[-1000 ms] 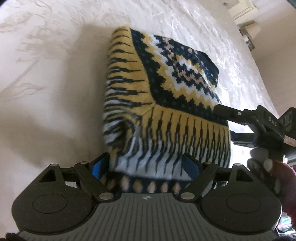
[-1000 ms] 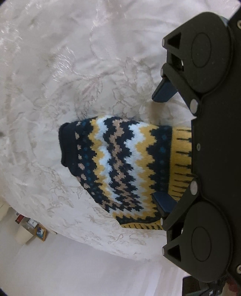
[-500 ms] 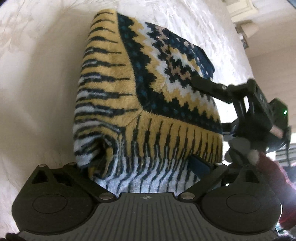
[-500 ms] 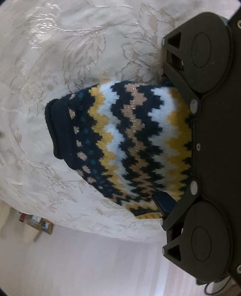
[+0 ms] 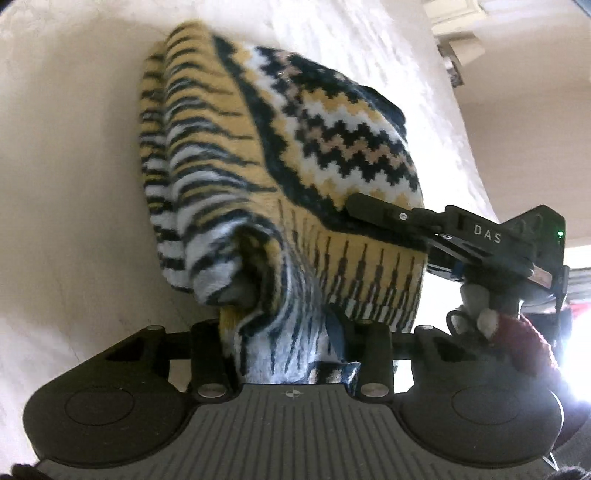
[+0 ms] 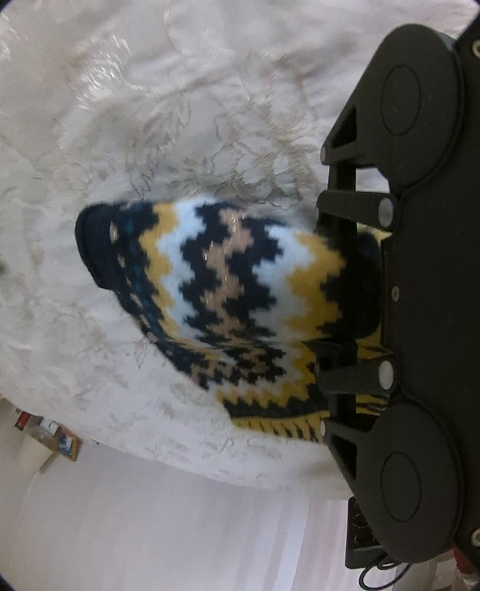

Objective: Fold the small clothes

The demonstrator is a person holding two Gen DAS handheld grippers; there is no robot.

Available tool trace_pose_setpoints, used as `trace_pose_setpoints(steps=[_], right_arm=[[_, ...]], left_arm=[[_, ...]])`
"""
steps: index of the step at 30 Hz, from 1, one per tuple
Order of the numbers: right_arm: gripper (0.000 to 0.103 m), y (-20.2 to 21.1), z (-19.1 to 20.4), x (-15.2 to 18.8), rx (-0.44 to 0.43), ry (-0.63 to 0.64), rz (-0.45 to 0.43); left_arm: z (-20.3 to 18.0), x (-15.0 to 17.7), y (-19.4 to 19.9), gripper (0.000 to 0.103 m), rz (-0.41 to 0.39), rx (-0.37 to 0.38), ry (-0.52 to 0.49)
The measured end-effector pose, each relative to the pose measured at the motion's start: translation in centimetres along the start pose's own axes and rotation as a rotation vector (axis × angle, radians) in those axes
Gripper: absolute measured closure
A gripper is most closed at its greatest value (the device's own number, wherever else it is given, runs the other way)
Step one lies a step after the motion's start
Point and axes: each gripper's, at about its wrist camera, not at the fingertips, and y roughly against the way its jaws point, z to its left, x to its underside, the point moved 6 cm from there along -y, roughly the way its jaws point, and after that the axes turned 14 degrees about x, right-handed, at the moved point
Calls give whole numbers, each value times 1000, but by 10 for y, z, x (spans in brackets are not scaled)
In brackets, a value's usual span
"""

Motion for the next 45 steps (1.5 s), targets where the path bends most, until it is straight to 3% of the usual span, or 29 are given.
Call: trace_pose_setpoints(steps=[6, 11, 14, 16, 19, 22, 26, 28, 36, 41, 45], right_arm=[[50, 10, 2, 17, 31, 23, 24], [48, 10, -4, 15, 44, 33, 68], [45, 24, -22, 40, 73, 61, 82], [31, 32, -32, 51, 104, 100, 69], [22, 44, -40, 60, 142, 153, 44], [11, 60, -43, 66, 146, 177, -5], [7, 76, -48, 72, 148, 200, -61], [2, 80, -50, 74, 158, 201, -81], [1, 85, -65, 74, 172, 114, -108], [1, 84, -65, 68, 194, 81, -124], [1, 84, -63, 56, 223, 57, -151]], left_arm=[[-29, 74, -18, 64, 61, 4, -27], [-47, 145, -38, 63, 70, -44, -24], [-51, 176, -47, 63, 25, -127, -39], [-51, 189, -47, 59, -29, -215, -65], [-54, 201, -38, 58, -114, -293, -69], [-70, 206, -31, 58, -175, -374, -94], [-93, 215, -11, 58, -217, -440, -183], [-112, 217, -6, 58, -224, -440, -220], [-168, 211, -15, 58, -159, -366, -411], [-167, 179, -36, 58, -168, -345, -445], [-135, 154, -35, 57, -233, -445, -416]])
